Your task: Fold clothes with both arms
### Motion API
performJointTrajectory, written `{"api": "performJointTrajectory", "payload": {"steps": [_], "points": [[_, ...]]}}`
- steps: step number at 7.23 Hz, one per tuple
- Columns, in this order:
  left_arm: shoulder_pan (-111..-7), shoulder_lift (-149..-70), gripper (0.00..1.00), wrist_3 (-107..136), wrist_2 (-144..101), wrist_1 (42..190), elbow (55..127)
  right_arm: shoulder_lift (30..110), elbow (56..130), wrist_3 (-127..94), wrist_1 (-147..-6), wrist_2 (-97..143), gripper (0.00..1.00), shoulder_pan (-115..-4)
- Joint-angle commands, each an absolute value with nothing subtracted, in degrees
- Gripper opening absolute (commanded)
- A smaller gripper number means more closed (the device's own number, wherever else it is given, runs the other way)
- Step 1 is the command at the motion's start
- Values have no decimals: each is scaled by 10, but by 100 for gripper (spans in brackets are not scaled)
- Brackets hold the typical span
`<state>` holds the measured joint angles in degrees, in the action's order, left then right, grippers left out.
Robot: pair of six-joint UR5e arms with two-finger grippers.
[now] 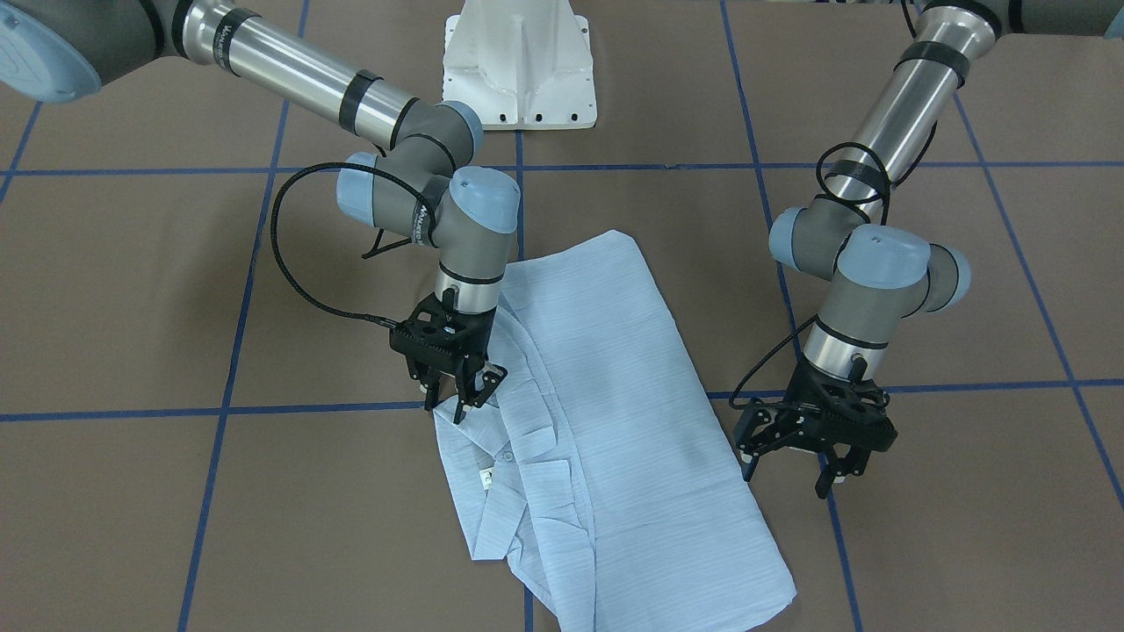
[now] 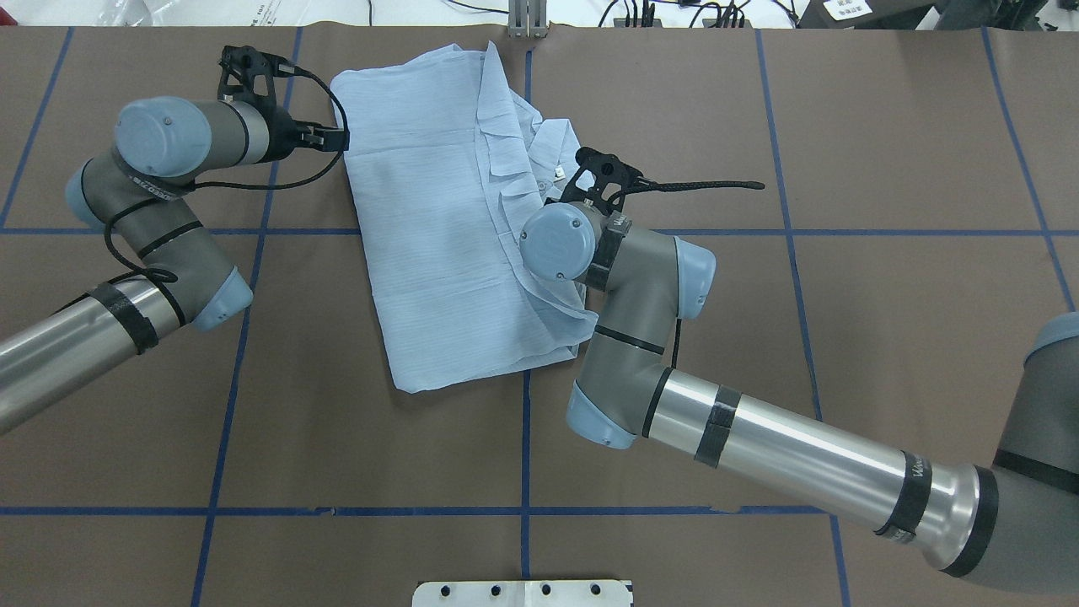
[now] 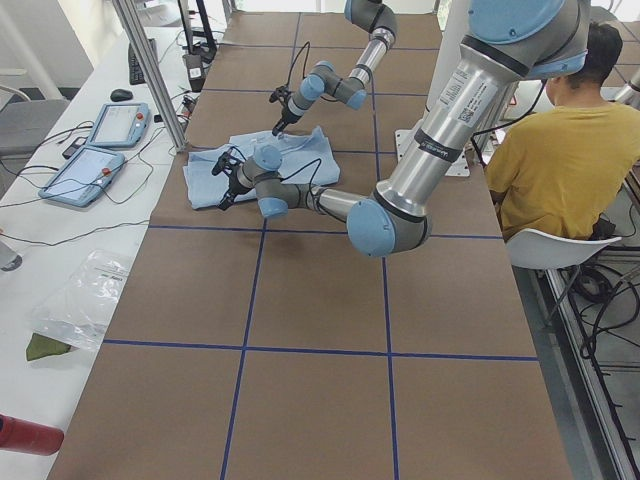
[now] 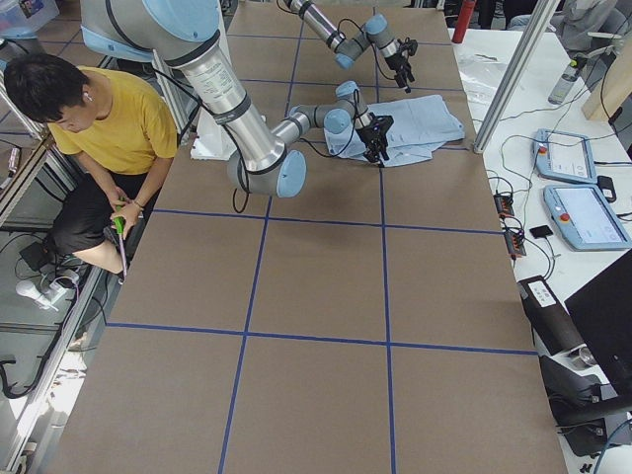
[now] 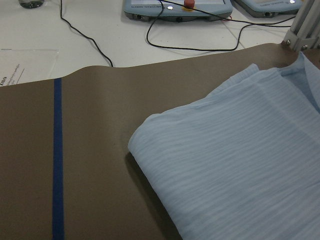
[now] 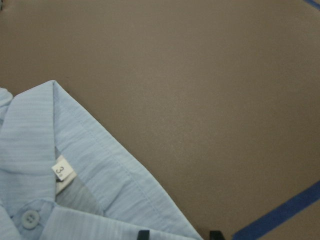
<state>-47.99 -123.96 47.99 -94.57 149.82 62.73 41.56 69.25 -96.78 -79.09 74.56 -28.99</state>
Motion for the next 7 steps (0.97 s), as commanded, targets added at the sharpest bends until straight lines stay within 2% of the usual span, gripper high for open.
{"api": "performJointTrajectory", "payload": {"steps": [1,2,5,7], "points": [[-480,-1239,100,480,-946,1499,628,414,693,-978,-790,739,33,-287],[-479,-1239,100,480,-946,1499,628,412,693,-992,-788,740,0,-287],[-478,-1236,100,480,-946,1502,628,409,699,-990,-790,740,0,-287],[-477,-1236,100,485,-946,1511,628,459,792,-989,-812,741,0,-288]]}}
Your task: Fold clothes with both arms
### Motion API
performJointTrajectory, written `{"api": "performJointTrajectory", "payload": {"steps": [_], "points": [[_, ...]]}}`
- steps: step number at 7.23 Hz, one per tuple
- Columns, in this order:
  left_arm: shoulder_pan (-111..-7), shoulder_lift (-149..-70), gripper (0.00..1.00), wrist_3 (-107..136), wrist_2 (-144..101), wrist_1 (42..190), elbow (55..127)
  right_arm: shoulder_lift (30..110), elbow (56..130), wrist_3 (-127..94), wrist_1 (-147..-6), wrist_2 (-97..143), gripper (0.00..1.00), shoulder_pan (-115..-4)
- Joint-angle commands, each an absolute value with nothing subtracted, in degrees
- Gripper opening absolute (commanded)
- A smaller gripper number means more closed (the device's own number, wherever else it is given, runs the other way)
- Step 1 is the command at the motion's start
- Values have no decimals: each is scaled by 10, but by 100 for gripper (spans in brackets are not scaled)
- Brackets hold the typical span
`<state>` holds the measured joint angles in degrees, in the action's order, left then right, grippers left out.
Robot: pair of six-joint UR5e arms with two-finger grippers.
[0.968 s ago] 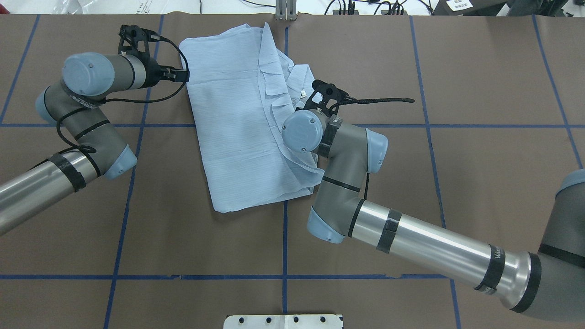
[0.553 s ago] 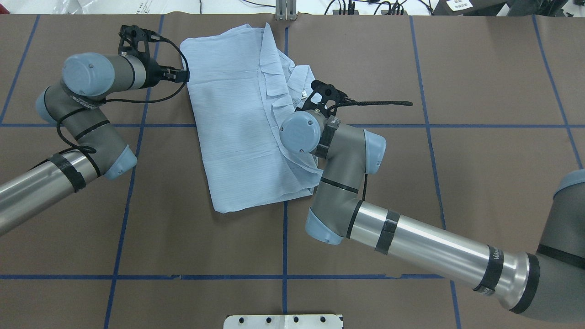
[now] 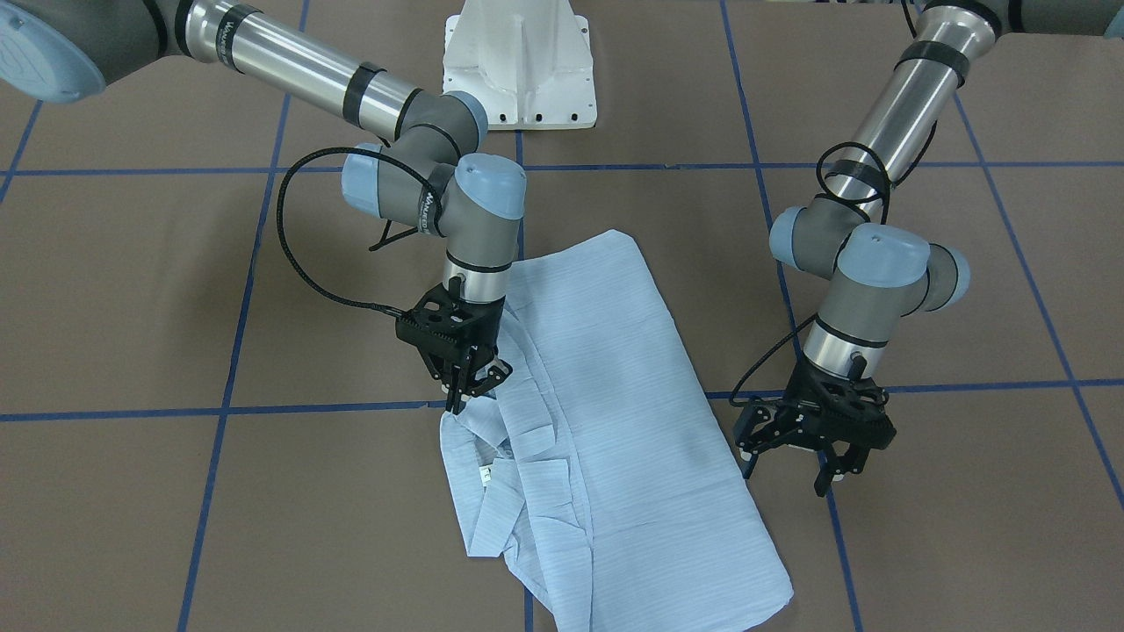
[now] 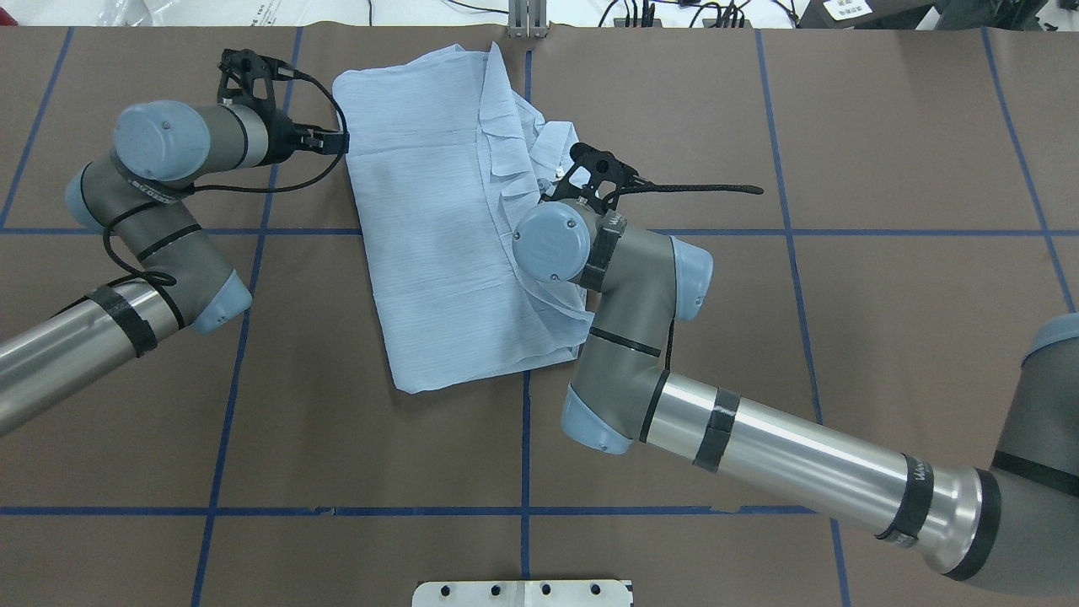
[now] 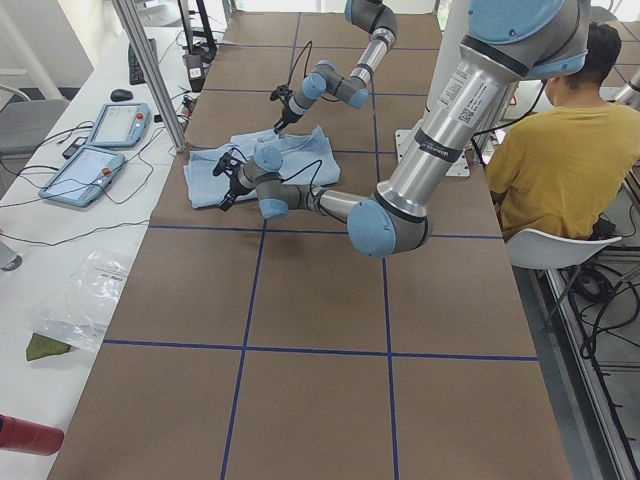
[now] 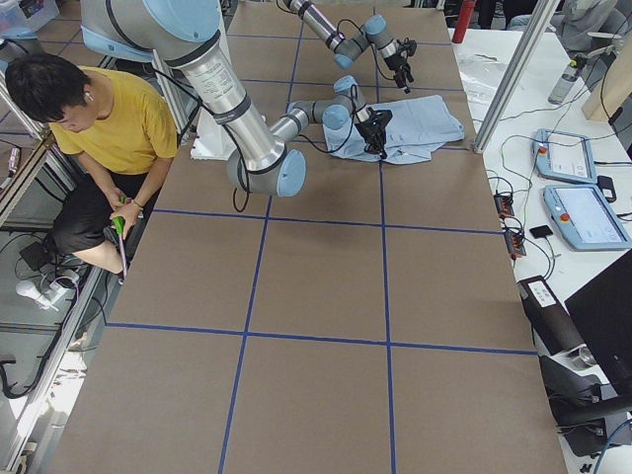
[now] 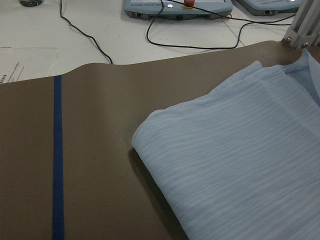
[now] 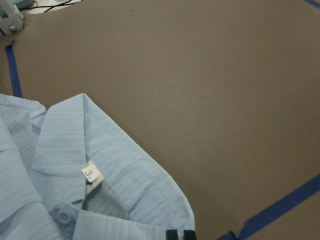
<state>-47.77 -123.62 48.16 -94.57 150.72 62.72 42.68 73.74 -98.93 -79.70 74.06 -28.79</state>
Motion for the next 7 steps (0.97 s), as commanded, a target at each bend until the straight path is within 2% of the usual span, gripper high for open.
{"api": "performJointTrajectory", "payload": {"steps": [1,2,3,7], "points": [[-476,-1236,100,498,-946,1511,628,526,872,-988,-816,739,0,-273],[-473,-1236,100,499,-946,1512,628,590,942,-984,-817,739,0,-265],[-471,-1236,100,500,-946,1512,628,633,983,-983,-817,739,0,-259],[-468,-1228,100,512,-946,1512,642,681,1017,-967,-812,733,0,-252]]}}
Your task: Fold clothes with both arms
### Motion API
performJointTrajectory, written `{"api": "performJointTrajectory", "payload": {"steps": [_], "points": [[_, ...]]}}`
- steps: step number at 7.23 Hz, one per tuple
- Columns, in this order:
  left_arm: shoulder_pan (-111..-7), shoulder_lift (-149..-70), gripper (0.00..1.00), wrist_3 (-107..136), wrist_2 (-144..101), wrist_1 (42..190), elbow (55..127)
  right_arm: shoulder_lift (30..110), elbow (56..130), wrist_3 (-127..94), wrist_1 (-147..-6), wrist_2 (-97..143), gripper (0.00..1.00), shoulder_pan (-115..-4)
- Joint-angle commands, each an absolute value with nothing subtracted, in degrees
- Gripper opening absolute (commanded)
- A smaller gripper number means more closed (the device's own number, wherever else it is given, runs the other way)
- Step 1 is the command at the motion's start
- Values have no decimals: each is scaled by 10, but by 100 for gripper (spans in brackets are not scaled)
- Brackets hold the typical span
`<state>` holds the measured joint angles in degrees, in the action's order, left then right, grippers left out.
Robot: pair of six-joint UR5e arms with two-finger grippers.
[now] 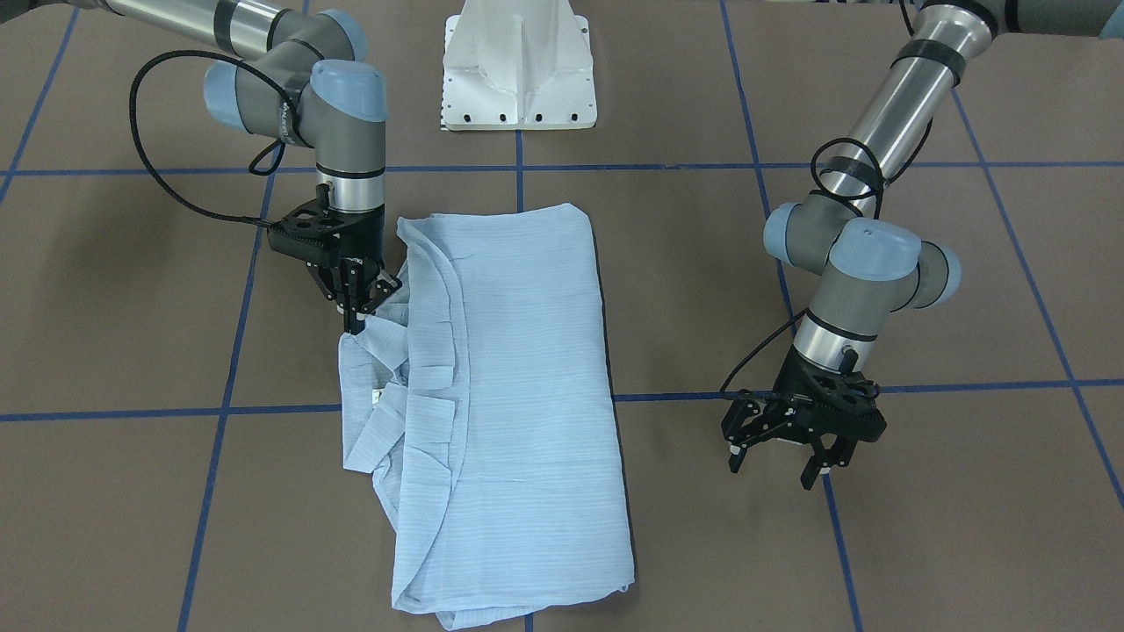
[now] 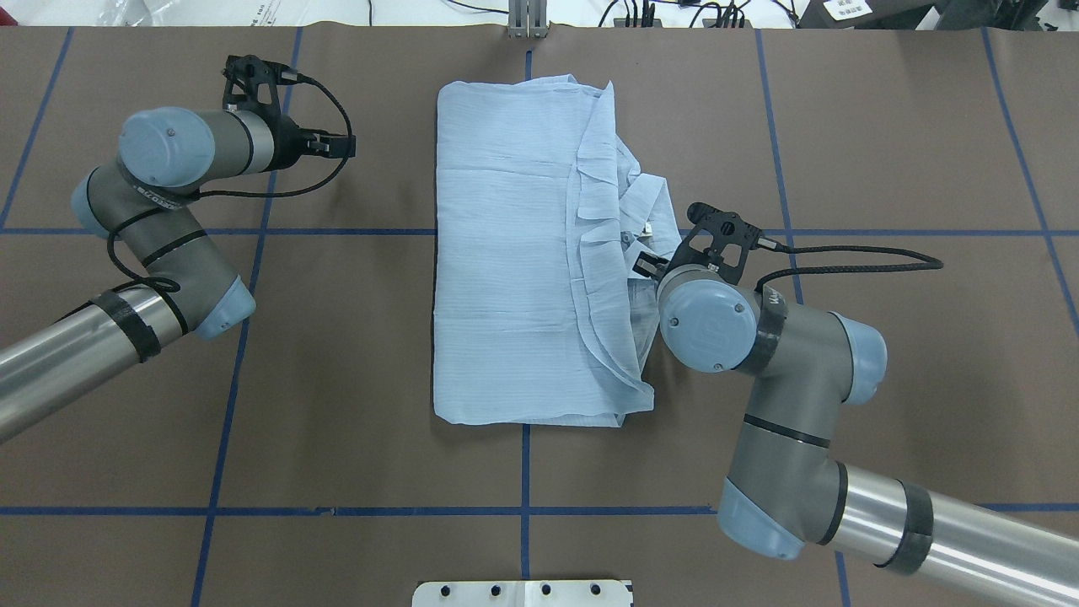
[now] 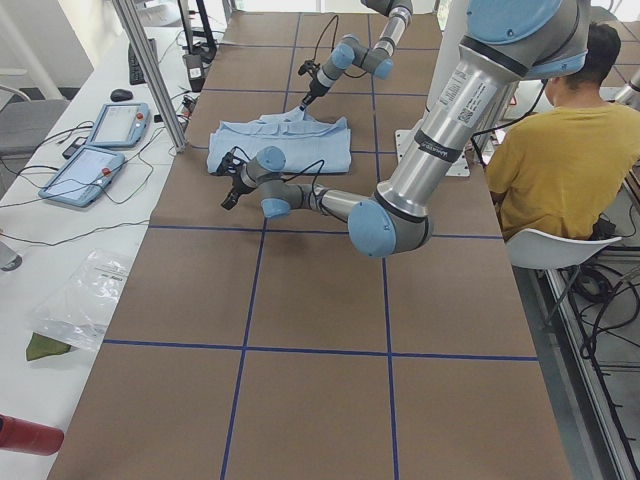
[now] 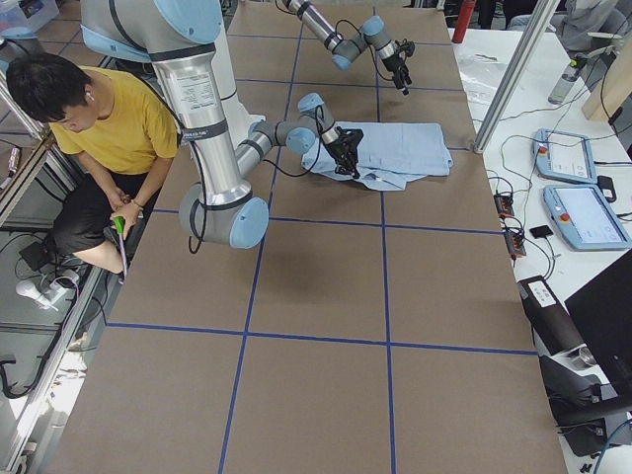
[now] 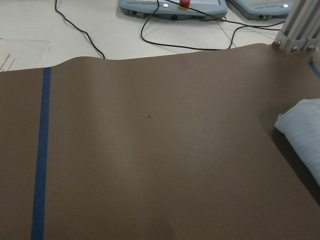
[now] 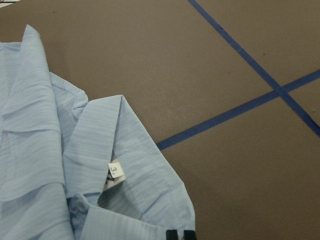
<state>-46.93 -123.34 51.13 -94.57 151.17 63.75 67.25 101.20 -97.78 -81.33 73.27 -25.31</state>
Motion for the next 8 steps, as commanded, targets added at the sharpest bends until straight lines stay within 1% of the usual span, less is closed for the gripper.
{"api": "performJointTrajectory", "payload": {"steps": [1,2,3,4,5,6,7,8], "points": [[-468,-1226,100,511,-947,1512,652,679,1017,-961,-815,734,71,-251],[-467,-1226,100,511,-947,1512,656,673,1017,-945,-817,735,100,-252],[-466,-1227,100,511,-947,1512,660,661,1013,-909,-820,743,100,-262],[-466,-1226,100,510,-947,1512,669,633,1011,-897,-852,765,100,-277],[-465,-1226,100,509,-948,1512,685,585,1010,-897,-928,789,100,-283],[-465,-1221,100,507,-962,1512,698,558,1011,-895,-986,809,100,-282],[-465,-1202,100,505,-979,1548,701,547,1011,-878,-996,847,100,-282],[-465,-1167,100,505,-1017,1634,698,548,1014,-853,-1000,879,100,-280]]}}
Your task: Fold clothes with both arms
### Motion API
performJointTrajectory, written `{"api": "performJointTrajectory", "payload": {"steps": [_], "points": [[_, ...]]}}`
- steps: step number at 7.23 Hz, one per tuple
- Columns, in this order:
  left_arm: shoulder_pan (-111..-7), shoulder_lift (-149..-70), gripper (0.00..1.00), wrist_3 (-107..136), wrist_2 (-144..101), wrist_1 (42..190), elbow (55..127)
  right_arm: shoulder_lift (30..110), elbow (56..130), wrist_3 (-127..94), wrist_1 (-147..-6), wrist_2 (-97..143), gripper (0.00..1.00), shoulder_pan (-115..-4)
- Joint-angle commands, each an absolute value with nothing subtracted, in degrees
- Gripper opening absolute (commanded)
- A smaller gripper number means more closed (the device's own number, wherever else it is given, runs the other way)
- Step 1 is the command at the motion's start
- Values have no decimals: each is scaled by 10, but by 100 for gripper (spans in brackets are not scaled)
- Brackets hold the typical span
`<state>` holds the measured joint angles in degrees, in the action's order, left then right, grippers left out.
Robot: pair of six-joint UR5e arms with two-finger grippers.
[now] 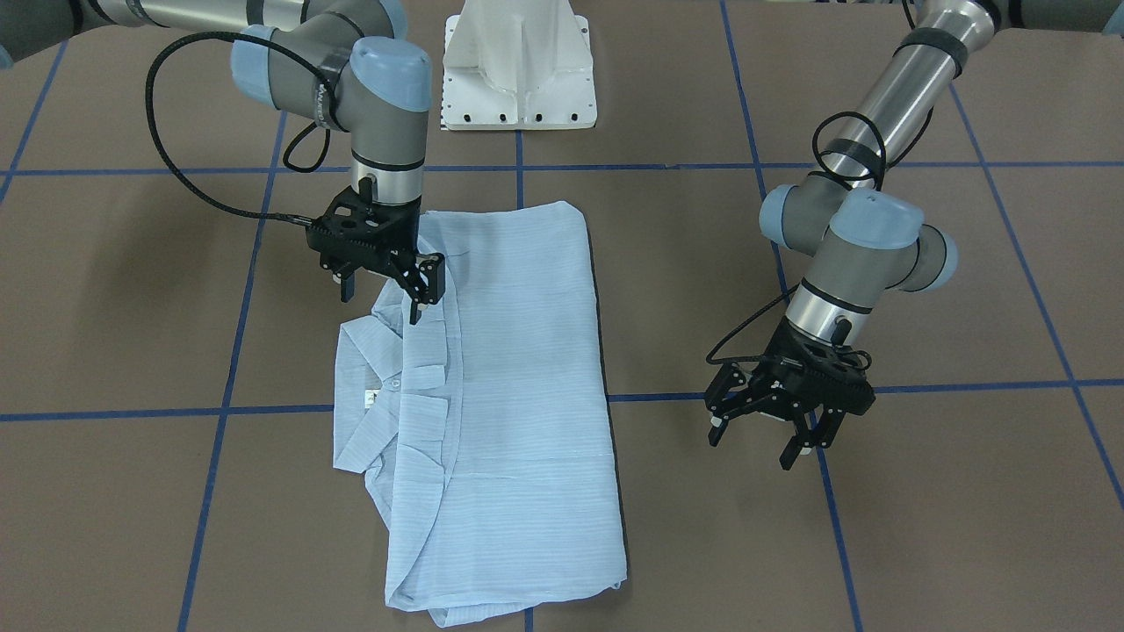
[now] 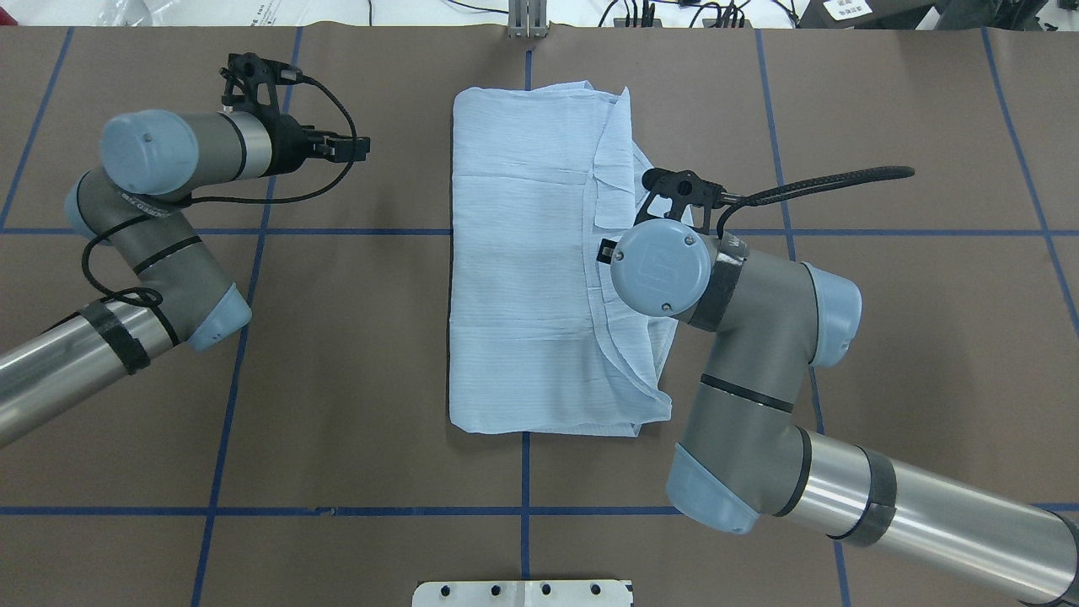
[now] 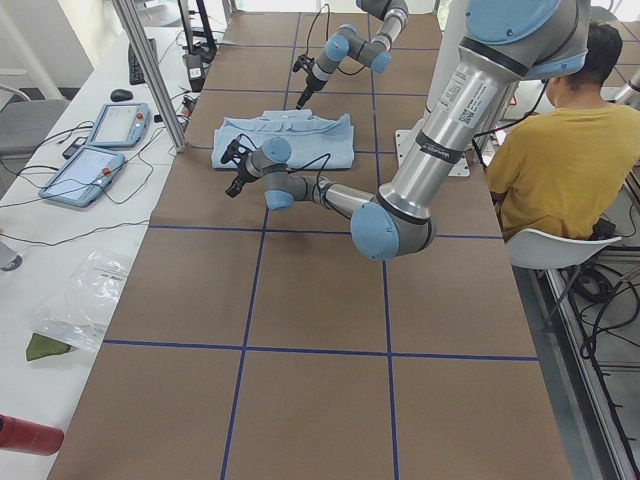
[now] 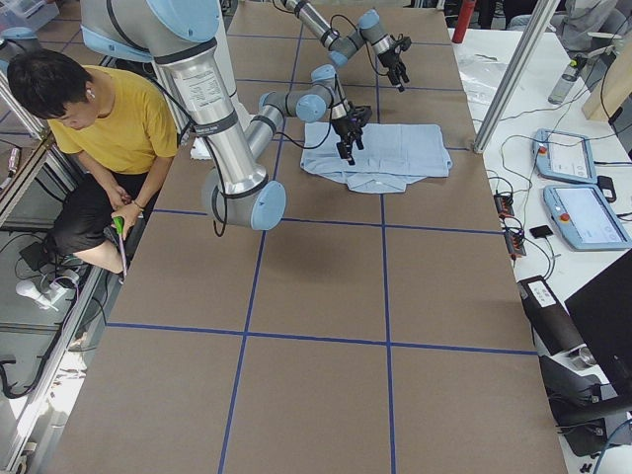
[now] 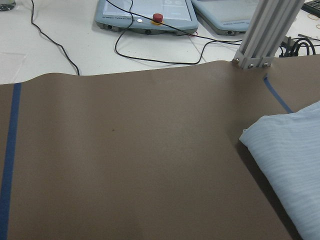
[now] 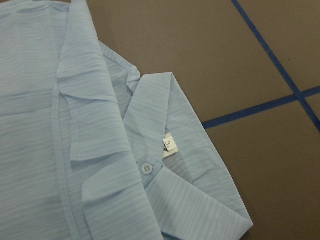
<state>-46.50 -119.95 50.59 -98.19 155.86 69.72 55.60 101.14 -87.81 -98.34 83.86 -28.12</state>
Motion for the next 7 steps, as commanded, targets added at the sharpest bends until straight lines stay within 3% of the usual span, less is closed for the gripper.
{"api": "performJointTrajectory", "payload": {"steps": [1,7], "points": [[-471,-1151,100,499,-1066,1659,699,547,1012,-839,-1000,889,100,-271],[-498,-1148,100,439,-1119,1656,736,543,1005,-689,-1002,945,100,-211]]}}
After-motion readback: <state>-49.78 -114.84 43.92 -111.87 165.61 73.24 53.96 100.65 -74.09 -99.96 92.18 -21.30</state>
